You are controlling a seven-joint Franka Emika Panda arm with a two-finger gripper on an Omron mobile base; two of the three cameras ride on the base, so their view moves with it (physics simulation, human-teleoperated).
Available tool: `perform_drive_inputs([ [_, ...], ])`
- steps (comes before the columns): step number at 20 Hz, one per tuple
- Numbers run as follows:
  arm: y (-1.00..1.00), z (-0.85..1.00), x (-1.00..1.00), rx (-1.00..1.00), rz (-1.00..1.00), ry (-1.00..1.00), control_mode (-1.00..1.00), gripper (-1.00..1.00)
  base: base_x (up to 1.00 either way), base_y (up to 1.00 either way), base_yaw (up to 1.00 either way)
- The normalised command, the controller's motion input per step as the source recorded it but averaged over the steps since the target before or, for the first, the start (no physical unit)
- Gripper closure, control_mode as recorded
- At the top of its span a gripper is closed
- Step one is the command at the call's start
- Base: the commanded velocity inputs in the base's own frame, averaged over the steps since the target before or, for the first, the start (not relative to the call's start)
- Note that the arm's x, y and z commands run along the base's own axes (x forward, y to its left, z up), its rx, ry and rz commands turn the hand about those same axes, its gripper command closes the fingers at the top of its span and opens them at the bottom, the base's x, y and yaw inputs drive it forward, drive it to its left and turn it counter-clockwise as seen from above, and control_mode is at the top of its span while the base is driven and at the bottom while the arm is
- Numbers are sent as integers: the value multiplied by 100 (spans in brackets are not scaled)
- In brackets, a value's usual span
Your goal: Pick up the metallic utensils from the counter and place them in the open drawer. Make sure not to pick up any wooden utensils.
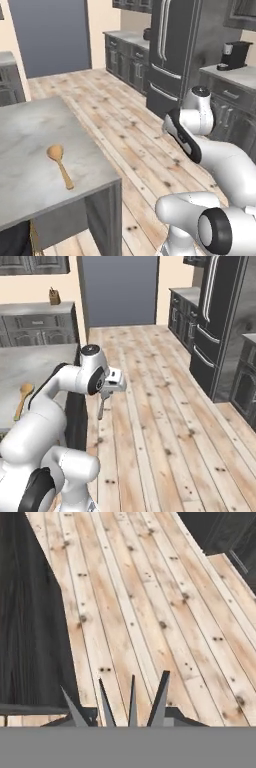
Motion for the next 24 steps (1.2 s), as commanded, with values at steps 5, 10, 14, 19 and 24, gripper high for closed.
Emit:
perform_drive_inputs([
  [5, 0, 0, 0, 0, 0, 0, 100, 100, 100, -100, -2],
  [10, 0, 0, 0, 0, 0, 0, 100, 100, 100, -79, 9],
  [14, 0, 0, 0, 0, 0, 0, 100, 100, 100, -53, 19],
  [19, 0, 0, 0, 0, 0, 0, 100, 100, 100, -20, 30],
  [24, 0, 0, 0, 0, 0, 0, 100, 100, 100, 0, 39],
])
